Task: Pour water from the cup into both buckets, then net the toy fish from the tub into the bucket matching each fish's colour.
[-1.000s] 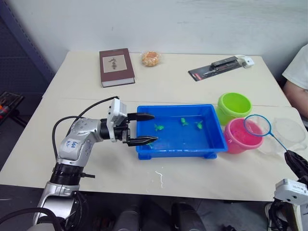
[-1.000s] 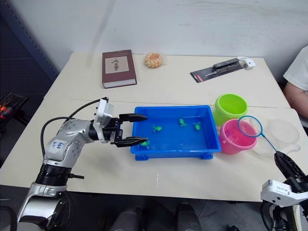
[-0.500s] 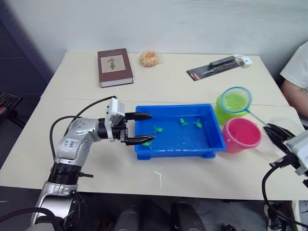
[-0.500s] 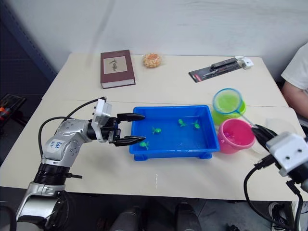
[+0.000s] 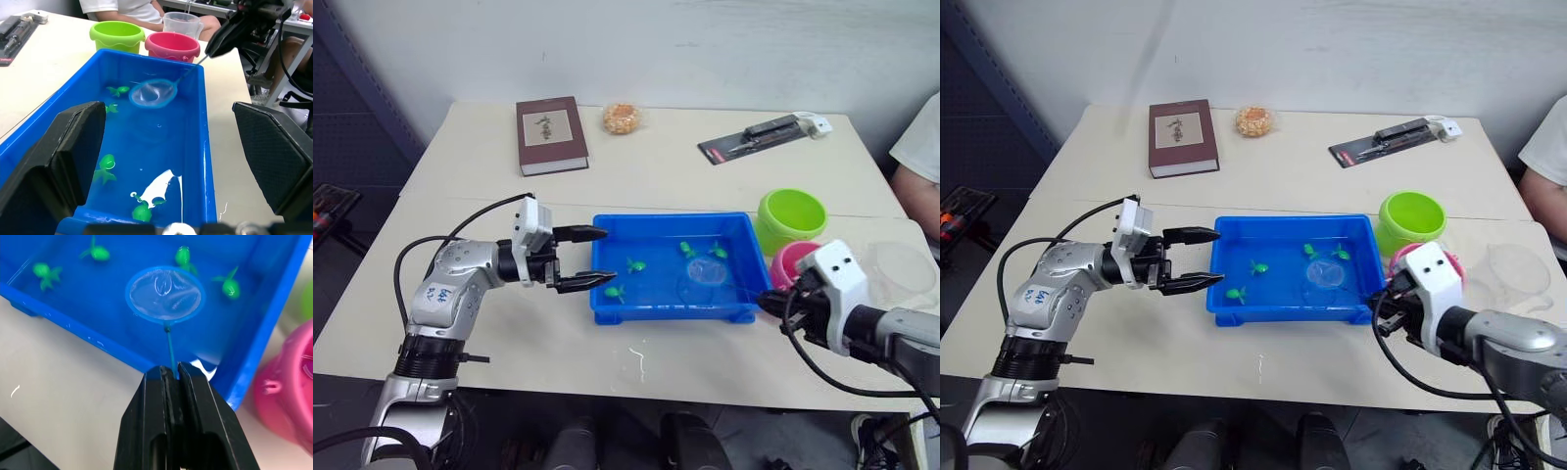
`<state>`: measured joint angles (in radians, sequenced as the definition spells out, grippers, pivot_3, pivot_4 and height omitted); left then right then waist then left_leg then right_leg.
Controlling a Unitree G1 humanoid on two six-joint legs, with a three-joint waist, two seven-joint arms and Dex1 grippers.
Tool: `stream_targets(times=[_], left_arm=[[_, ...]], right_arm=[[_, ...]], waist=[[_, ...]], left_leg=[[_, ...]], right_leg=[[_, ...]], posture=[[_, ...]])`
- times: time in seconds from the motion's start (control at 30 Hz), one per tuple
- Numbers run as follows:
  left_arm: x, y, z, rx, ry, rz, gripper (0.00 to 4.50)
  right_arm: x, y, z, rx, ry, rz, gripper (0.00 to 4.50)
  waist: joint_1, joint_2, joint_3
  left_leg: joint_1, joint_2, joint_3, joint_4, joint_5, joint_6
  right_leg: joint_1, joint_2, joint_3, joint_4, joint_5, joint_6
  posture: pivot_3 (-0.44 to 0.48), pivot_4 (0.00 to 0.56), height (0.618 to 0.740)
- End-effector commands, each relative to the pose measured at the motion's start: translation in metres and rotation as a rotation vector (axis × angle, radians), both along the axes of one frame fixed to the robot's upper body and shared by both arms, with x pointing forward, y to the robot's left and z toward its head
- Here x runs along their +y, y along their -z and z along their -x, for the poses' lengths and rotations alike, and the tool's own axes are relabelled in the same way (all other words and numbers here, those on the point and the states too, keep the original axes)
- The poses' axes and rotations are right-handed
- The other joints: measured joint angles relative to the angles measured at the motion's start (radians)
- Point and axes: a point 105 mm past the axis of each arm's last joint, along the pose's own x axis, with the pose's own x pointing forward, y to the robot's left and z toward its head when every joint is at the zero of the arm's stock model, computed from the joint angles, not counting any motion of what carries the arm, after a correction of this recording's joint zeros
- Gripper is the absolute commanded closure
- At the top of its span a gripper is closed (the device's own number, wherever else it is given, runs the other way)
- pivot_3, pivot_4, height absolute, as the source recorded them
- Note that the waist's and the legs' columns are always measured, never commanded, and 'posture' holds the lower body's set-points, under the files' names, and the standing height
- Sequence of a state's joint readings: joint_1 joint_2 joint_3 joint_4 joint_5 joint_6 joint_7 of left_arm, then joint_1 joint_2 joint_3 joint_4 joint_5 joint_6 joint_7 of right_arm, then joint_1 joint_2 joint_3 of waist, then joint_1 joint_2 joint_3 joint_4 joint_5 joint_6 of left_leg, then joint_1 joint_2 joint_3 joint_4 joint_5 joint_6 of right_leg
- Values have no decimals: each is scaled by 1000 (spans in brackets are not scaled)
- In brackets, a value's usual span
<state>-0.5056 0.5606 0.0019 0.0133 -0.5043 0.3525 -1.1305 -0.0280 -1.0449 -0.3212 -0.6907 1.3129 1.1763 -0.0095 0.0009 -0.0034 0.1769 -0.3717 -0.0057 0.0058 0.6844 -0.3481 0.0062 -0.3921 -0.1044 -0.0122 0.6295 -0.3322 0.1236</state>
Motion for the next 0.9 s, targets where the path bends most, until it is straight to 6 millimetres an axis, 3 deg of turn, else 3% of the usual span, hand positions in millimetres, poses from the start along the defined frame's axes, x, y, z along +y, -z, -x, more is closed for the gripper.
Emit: stream_targets(times=[0.03, 0.47, 0.9], left_arm=[[3, -10, 4, -42, -14, 9, 61], [4, -9, 4, -40, -36, 8, 61], [7, -8, 8, -34, -41, 5, 61]], right_arm=[[-3, 2, 0, 27, 31, 56, 4500], [-25, -1, -30, -18, 205, 193, 4500], [-12, -18, -59, -237, 229, 262, 4500]], waist=[[0, 0, 0], [-1, 0, 0], [-1, 0, 0]], left_leg=[[0, 0, 0, 0, 0, 0], [-1, 0, 0, 0, 0, 0], [-3, 0, -1, 0, 0, 0]], right_leg=[[0, 0, 0, 0, 0, 0], [0, 0, 0, -1, 0, 0], [-2, 0, -1, 0, 0, 0]], posture=[[0, 150, 738], [0, 150, 738], [0, 150, 738]])
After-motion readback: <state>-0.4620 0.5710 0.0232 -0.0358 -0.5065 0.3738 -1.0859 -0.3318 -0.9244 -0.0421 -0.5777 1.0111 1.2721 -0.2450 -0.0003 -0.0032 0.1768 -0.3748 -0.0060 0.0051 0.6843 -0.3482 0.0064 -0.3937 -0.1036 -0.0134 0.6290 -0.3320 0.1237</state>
